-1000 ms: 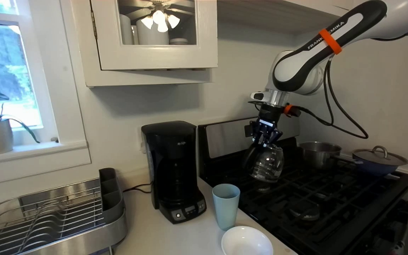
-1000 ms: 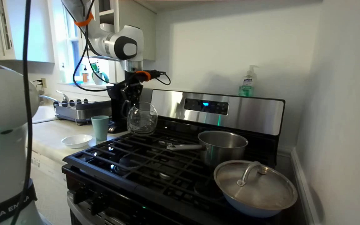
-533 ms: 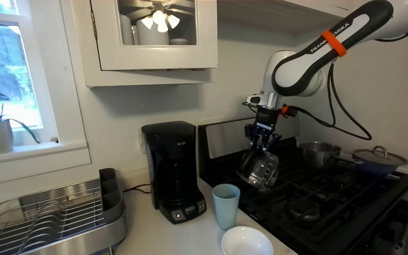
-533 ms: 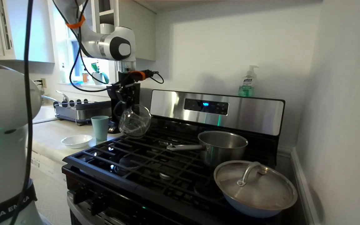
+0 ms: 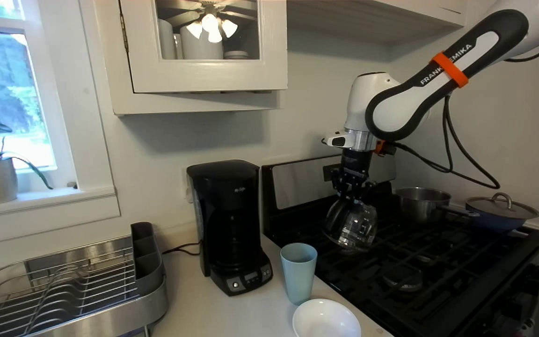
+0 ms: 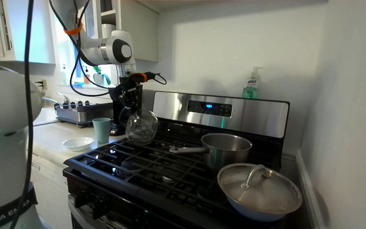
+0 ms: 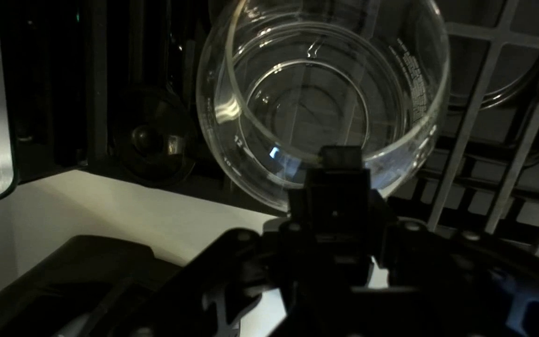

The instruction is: Pick up the clear coffee jar and put it in the middle of the hob

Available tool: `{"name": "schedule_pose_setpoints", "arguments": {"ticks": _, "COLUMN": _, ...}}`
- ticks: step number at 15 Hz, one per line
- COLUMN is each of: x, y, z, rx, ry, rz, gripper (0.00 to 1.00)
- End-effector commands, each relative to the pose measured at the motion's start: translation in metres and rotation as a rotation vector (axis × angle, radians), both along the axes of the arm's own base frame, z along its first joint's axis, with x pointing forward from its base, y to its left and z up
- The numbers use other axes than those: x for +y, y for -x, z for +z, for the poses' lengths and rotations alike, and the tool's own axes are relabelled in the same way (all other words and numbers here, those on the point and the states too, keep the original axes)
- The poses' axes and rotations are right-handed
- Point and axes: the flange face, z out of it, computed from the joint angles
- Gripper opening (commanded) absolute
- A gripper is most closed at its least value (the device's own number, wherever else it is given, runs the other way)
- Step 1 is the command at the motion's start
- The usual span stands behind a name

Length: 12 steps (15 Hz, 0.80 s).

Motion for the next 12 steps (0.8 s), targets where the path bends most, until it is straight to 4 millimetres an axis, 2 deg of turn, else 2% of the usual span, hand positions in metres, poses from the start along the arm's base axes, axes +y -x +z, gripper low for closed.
{"name": "schedule_pose_setpoints", "arguments": {"ticks": 1, "x": -0.004, "y": 0.003, "z": 0.009, "rx": -0.057, "ry": 0.083, "rz": -0.025, "gripper": 0.08}}
{"name": "schedule_pose_setpoints", "arguments": {"ticks": 12, "x": -0.031, "y": 0.007, "z": 0.008, "rx": -0.045, "ry": 0.339, "rz": -0.181, "gripper": 0.08}}
